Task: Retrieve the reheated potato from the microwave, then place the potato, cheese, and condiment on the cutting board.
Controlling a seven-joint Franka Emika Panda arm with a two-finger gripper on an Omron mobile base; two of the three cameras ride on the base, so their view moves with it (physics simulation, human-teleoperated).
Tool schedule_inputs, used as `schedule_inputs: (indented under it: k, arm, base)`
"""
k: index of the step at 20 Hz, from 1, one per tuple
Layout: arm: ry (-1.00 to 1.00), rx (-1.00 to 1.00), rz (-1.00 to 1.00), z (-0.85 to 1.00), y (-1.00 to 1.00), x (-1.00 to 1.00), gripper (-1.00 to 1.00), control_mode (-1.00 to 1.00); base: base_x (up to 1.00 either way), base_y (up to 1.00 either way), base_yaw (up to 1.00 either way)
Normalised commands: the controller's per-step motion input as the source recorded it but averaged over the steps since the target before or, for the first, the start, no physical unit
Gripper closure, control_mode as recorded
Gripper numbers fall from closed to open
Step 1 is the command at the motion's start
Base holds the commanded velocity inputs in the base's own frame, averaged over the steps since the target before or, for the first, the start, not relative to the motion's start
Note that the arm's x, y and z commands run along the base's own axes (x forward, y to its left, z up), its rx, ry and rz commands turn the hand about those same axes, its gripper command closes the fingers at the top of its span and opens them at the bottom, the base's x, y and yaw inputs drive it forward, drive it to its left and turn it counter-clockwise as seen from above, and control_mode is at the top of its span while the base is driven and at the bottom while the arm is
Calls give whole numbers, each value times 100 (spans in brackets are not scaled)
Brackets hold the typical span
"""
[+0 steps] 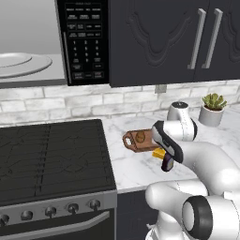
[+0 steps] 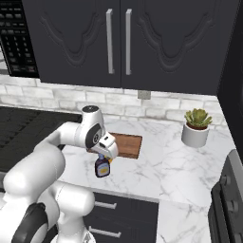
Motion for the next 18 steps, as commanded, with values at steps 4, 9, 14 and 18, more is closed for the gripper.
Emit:
schedule_inputs:
  k: [4,9,14,18]
  arm:
    - [0,0,0,-4,-1,0,-100,-100]
    - [-1,0,0,-4,0,-5,-100,-100]
    - [-3,0,0,0,0,-8,-100,-100]
    - [-2,0,0,0,0,-2,-100,-100]
  base:
    - [0,0,0]
    - [0,0,0]
    - [0,0,0]
    - [0,0,0]
